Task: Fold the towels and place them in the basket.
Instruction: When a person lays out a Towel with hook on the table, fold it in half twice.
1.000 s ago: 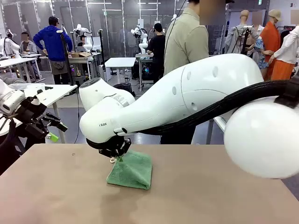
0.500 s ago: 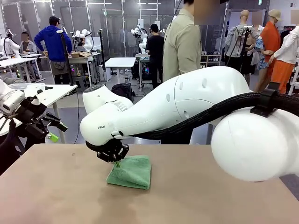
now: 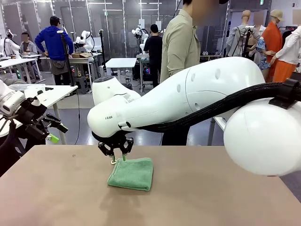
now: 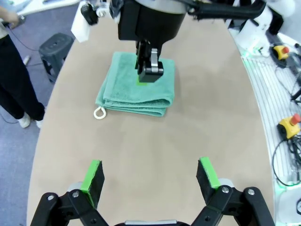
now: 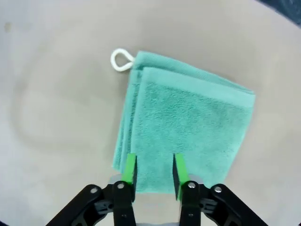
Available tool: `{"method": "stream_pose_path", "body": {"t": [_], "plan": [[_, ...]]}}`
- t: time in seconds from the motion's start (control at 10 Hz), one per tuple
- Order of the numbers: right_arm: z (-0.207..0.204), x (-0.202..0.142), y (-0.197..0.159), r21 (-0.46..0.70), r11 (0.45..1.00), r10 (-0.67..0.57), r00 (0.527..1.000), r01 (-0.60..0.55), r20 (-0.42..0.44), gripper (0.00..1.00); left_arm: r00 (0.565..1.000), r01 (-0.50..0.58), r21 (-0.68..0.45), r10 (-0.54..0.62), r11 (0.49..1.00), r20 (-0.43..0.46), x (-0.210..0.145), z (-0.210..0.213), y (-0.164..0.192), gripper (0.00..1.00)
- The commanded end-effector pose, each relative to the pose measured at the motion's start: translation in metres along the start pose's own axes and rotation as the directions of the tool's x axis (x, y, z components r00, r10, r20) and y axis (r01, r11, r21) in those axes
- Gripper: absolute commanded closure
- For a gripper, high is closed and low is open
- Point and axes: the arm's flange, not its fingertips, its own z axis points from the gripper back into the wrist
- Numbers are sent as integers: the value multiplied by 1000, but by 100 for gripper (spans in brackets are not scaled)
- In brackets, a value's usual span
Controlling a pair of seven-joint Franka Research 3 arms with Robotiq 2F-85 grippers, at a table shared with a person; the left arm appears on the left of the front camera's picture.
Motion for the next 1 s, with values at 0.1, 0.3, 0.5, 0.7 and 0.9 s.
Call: {"method": "stream_pose_path", "body": {"t": [0.1, 0.3, 0.5, 0.7, 0.9], "plan": [[13, -26, -17, 59, 998, -16, 999, 18, -29, 20, 1000, -10, -3, 10, 1000, -15, 1, 2, 0, 0], [15, -48, -45, 140, 990, -17, 998, 25, -55, 20, 1000, -10, -3, 10, 1000, -15, 1, 2, 0, 0], [36, -70, -108, 209, 978, 12, 999, -5, -36, 20, 1000, -10, -3, 10, 1000, -15, 1, 2, 0, 0], [52, -76, -177, 232, 972, -25, 999, 31, -30, 20, 1000, -10, -3, 10, 1000, -15, 1, 2, 0, 0], [56, -73, -213, 292, 951, -95, 995, 103, -43, 20, 1000, -10, -3, 10, 1000, -15, 1, 2, 0, 0]]}}
